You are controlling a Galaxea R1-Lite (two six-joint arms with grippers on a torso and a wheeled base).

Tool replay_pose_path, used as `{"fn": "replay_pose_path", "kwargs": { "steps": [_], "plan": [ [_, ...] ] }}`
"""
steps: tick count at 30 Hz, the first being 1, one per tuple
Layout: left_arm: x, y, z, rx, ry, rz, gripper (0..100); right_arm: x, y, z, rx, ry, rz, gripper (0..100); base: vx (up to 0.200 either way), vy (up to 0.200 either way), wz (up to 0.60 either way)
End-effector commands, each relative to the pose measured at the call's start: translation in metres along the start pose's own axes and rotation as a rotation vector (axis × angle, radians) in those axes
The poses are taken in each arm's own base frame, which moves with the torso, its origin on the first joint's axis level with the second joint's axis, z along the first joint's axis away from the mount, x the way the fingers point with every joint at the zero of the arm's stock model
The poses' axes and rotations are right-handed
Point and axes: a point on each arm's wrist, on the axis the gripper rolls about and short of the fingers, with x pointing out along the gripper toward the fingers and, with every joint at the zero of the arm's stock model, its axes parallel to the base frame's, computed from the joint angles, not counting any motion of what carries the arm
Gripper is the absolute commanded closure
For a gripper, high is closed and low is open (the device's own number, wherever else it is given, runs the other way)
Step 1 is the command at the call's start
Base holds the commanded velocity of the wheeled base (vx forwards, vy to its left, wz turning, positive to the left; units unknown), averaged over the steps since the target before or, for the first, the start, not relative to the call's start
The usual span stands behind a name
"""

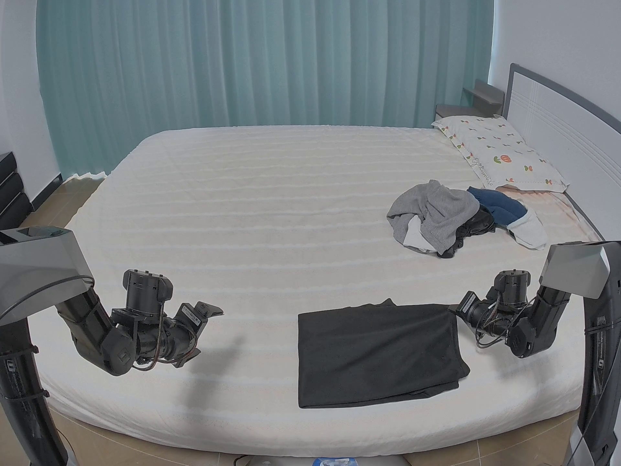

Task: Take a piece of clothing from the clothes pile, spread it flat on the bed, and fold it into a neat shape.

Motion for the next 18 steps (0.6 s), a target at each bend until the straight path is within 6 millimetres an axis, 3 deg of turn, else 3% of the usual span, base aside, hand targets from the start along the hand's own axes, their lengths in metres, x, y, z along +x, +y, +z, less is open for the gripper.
{"fn": "replay_pose_path", "kwargs": {
  "steps": [1,3,9,14,18],
  "plan": [
    [0.000,0.000,0.000,0.001,0.001,0.001,0,0.000,0.000,0.000,0.000,0.000,0.004,0,0.000,0.000,0.00],
    [0.000,0.000,0.000,-0.001,0.001,0.001,0,-0.001,0.002,0.001,0.000,-0.005,0.009,0,0.000,0.000,0.00],
    [0.000,0.000,0.000,0.001,0.000,-0.001,0,-0.030,0.008,-0.002,-0.024,0.012,0.042,0,0.000,0.000,0.00],
    [0.000,0.000,0.000,0.000,-0.001,0.000,0,-0.051,0.003,-0.013,-0.079,0.093,0.040,0,0.000,0.000,0.00],
    [0.000,0.000,0.000,0.000,-0.001,0.000,0,-0.066,-0.005,-0.030,-0.151,0.171,0.029,0,-0.200,0.000,0.00]
  ]
}}
